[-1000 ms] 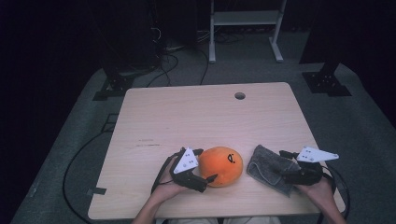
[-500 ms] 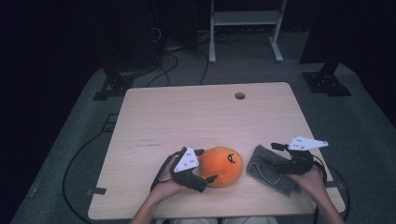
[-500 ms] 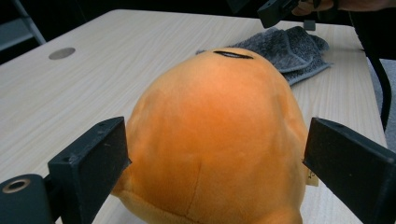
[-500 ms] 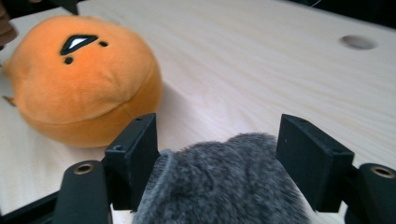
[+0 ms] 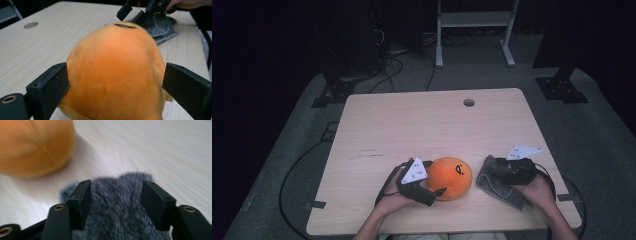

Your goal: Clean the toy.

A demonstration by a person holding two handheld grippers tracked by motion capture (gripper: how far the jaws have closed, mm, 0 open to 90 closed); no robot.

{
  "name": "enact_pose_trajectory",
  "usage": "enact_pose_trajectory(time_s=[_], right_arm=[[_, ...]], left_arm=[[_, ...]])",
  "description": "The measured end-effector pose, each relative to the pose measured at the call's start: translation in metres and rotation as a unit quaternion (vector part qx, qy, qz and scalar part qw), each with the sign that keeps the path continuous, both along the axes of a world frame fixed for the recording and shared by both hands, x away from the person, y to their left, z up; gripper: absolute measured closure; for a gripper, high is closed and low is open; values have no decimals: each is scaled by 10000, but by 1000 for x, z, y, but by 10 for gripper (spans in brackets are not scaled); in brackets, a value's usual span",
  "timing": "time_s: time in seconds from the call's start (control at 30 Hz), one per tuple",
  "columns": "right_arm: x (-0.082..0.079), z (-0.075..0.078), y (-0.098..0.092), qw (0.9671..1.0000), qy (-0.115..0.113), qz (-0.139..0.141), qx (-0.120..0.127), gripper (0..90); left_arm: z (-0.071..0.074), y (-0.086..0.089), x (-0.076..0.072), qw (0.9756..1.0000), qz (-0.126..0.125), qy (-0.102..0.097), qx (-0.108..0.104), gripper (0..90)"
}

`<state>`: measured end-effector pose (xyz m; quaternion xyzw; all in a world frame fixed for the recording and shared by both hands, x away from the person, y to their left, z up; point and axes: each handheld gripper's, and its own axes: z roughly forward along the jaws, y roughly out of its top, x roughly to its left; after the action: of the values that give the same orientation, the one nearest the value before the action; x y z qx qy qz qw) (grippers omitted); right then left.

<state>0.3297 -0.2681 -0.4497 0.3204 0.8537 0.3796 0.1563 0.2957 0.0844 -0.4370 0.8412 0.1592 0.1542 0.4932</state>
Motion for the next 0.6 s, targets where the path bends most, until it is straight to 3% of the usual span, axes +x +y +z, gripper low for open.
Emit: enact_pose_trajectory(time_s=[0.1, 0.17, 0.33, 0.47, 0.53, 0.6], right_arm=[[5, -18, 4, 9981, 328, -1, -521, 415], [5, -25, 1, 9991, 295, -13, -289, 465], [-1, -22, 0, 9989, 261, -50, -380, 688], [-1, -20, -1, 9985, 341, -176, -387, 757], [-4, -15, -1, 9987, 210, -165, -432, 762], [-12, -1, -1, 9998, -79, -36, -205, 761]], left_arm=[[-6, 0, -1, 9998, 66, 49, 180, 62], [-6, 1, -1, 9997, 63, 36, 212, 64], [-2, 2, 1, 9999, -26, 80, 126, 95], [0, 5, -1, 9997, -12, -34, 252, 218], [1, 4, -1, 9995, 11, -27, 311, 246], [0, 2, -1, 9996, 32, -40, 295, 255]])
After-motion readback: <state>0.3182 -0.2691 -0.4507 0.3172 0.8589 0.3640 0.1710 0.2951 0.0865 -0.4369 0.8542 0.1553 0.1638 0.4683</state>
